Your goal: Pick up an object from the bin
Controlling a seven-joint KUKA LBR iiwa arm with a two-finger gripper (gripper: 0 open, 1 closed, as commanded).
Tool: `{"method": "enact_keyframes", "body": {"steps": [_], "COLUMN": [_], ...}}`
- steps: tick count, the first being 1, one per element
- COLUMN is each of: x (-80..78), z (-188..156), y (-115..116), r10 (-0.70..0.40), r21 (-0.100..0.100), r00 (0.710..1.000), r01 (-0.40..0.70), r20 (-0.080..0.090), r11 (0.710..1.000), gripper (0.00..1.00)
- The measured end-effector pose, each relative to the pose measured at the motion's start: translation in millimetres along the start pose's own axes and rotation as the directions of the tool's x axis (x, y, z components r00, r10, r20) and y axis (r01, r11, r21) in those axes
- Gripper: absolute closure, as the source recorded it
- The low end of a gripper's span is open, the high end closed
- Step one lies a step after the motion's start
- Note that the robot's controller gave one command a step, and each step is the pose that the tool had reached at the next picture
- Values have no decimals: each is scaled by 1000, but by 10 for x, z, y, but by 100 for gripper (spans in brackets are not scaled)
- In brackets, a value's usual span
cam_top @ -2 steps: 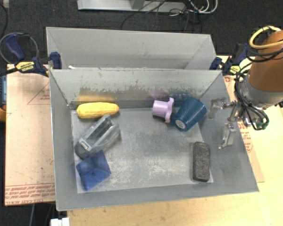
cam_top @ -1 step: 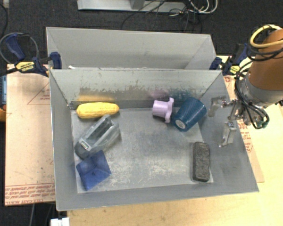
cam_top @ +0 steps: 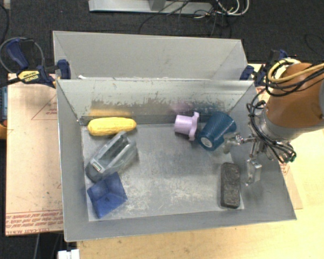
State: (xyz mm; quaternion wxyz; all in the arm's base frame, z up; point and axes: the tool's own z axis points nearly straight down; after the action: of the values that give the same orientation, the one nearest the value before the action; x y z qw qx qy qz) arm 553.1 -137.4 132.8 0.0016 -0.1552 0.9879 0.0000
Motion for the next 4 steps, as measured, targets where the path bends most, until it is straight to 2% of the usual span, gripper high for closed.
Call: {"method": "enact_keyframes", "body": {"steps": [1, 2, 3, 4], "x": [30, 214, 242, 263], "z": [83, 243, 629, 625], "y": [38, 87, 278, 209], "r10": [-174, -482, -708, -838], "r21": [1, -4, -4, -2], "r00": [985, 876, 706, 546], "r01": [174, 482, 708, 838], "r20": [2, 0, 11, 9], "r11": [985, 876, 706, 546], "gripper": [0, 0, 0, 100]}}
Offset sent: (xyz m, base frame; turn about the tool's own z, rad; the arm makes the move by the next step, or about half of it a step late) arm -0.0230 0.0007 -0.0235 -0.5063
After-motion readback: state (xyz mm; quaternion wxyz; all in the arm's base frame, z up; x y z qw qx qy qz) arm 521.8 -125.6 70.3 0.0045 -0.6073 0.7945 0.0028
